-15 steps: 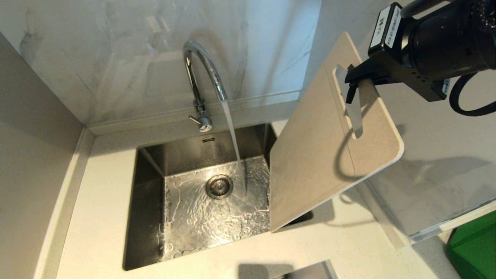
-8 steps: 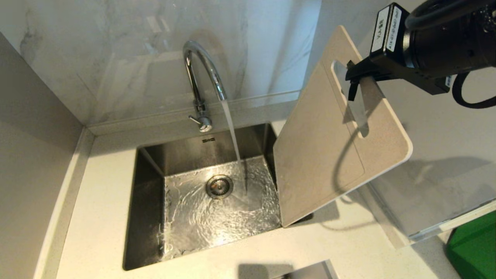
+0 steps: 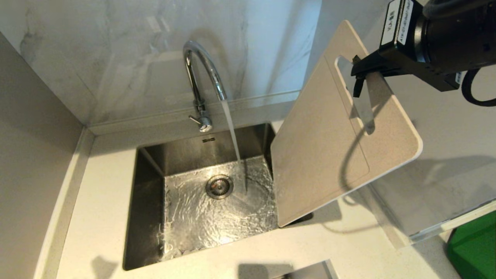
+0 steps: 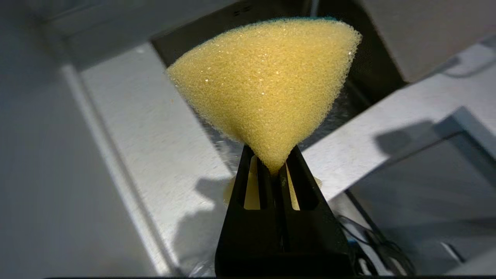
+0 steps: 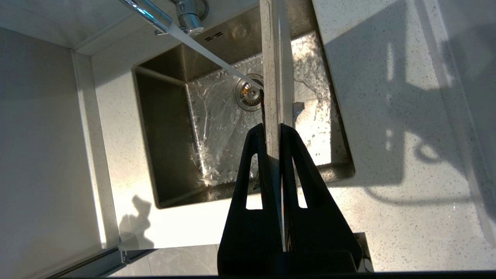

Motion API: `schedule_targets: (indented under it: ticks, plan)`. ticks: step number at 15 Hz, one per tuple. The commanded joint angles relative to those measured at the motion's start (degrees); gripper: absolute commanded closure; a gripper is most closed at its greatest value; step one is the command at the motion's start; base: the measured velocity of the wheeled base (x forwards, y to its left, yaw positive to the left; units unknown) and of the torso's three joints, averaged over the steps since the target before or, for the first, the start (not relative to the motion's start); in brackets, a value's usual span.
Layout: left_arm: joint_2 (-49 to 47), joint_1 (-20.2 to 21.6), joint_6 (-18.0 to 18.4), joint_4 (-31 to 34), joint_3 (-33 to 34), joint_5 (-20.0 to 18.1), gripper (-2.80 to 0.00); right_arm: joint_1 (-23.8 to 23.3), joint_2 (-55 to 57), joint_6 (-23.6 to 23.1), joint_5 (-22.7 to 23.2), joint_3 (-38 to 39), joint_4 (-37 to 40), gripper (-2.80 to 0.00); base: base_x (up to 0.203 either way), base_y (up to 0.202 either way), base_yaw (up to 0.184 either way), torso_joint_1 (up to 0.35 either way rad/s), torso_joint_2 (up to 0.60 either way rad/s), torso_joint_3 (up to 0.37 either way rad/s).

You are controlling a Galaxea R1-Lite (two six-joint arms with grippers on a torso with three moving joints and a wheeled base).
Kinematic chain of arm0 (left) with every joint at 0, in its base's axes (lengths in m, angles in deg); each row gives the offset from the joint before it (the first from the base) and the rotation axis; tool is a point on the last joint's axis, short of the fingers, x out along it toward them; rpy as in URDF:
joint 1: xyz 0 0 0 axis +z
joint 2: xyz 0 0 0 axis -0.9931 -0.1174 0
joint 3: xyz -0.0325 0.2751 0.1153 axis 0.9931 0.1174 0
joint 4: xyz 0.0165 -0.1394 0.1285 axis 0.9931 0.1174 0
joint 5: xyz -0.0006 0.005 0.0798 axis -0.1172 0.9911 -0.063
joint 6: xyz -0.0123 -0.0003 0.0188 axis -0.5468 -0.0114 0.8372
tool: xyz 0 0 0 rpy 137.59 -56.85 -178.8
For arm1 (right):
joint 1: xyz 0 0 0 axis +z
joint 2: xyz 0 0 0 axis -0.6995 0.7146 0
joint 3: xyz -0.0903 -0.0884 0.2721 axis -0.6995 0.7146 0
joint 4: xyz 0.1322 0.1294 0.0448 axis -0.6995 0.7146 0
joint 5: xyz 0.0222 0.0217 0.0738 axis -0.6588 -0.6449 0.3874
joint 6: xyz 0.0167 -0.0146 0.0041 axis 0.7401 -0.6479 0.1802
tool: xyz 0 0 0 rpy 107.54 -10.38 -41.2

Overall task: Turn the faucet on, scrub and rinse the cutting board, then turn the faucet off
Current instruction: Put down the cutting board

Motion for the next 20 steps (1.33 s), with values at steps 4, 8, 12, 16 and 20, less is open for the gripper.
schedule_targets:
  ticks: [4, 8, 12, 16, 20]
  plan:
    - [-27.2, -1.3, 0.1, -3.6, -11.1, -17.4, 0.0, 0.1, -1.7, 1.7, 0.0, 1.1, 0.7, 0.0, 0.0, 0.0, 0.0, 0.0, 0.0, 0.0]
    - [-44.3, -12.1, -2.2, -5.9, -23.2, -21.2, 0.0, 0.1, -0.7, 2.7, 0.1, 1.1, -1.1, 0.0, 0.0, 0.0, 0.0, 0.0, 0.0, 0.0]
    - [-56.8, -24.1, -5.4, -8.5, -34.4, -21.5, 0.0, 0.7, -0.4, 2.8, -0.1, 1.2, -2.7, 0.0, 0.0, 0.0, 0.0, 0.0, 0.0, 0.0]
    - [-67.4, -32.3, -11.8, -14.4, -42.1, -17.6, 0.0, 0.8, -1.3, 3.2, -0.2, 1.2, -1.9, 0.0, 0.0, 0.0, 0.0, 0.0, 0.0, 0.0]
    - [-76.2, -37.5, -13.4, -18.1, -49.7, -14.6, 0.0, 0.7, -1.5, 3.2, -0.2, 1.1, -1.9, 0.0, 0.0, 0.0, 0.0, 0.0, 0.0, 0.0]
